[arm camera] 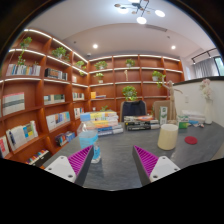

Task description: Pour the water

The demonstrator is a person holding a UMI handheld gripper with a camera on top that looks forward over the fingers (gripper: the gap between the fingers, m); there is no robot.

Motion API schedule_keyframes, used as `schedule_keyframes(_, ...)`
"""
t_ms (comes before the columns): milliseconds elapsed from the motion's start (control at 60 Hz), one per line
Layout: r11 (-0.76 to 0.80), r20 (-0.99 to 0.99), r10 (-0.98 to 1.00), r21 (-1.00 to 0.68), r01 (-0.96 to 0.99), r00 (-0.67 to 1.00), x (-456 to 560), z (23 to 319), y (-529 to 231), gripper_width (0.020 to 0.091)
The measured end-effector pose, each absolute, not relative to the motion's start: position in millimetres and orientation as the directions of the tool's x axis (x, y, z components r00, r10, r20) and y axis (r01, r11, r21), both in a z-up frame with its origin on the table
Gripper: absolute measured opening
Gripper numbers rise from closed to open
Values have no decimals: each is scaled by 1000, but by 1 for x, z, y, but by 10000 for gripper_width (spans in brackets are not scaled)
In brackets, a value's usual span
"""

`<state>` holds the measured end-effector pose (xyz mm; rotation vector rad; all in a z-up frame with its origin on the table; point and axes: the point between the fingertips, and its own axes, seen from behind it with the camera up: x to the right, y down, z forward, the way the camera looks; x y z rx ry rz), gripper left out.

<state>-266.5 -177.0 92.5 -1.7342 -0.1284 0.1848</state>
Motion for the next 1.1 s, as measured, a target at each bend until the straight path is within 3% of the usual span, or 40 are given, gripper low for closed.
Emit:
schedule_keyframes(117, -190, -74, 261, -982, -25, 963, -318, 77, -167, 794)
schedule_keyframes(483, -174, -60, 235, -985, -19, 970, -377, 77, -96, 791)
schedule_keyframes(533, -186, -62, 226, -982, -19, 972, -378, 73, -89, 748)
schedule_keyframes(600, -175, -30, 194, -985, 5, 981, -371, 74, -82, 610)
schedule_keyframes(633, -167, 1, 178, -986, 31, 984, -367, 74, -80, 448)
schedule_keyframes(717, -170, 2, 200, -985, 37, 980, -372, 73, -80, 416)
schedule_keyframes(817, -171, -19, 210, -985, 18, 978, -369, 72, -77, 307)
schedule_keyframes(1100, -221, -82, 158, -974, -46, 984, -336, 73, -75, 305)
